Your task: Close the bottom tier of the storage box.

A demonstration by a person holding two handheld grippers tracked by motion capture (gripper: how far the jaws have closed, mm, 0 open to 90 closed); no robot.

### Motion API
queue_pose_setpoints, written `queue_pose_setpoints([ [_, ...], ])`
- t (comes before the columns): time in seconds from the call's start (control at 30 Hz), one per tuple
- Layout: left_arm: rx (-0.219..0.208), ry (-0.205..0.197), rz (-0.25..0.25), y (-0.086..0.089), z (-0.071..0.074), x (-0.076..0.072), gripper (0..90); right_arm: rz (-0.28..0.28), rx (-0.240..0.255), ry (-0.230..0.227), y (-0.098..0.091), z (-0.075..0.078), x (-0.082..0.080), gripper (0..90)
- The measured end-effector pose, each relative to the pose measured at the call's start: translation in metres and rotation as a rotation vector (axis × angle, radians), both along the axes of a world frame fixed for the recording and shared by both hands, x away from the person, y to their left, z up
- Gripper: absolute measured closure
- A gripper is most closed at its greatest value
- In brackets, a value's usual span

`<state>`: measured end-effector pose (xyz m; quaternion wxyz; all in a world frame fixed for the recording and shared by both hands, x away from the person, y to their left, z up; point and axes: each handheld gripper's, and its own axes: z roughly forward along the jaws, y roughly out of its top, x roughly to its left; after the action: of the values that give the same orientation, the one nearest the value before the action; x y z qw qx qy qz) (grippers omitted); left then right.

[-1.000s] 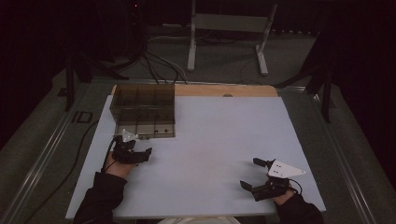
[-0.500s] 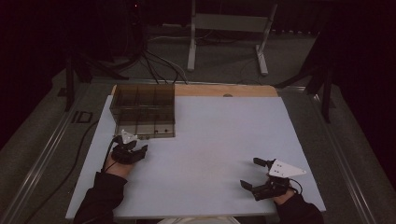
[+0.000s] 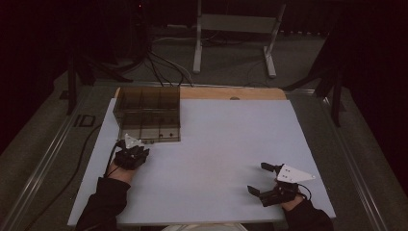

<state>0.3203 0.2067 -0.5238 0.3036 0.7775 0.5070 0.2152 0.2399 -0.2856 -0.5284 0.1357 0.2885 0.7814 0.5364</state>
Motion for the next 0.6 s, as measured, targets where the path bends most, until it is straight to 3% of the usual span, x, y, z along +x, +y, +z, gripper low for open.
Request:
queue_pose_setpoints([
  [0.27,-0.005,0.01,-0.003,0.0014,-0.0002,0.0017,89.2,-0.004,0.003,0.001,-0.0007,0.0003,0.0003,0.0],
  [0.6,-0.044,0.001,-0.008,0.0068,0.0018,0.0042,90.0,-0.005,0.004,0.003,-0.0008,0.0001,0.0007,0.0],
])
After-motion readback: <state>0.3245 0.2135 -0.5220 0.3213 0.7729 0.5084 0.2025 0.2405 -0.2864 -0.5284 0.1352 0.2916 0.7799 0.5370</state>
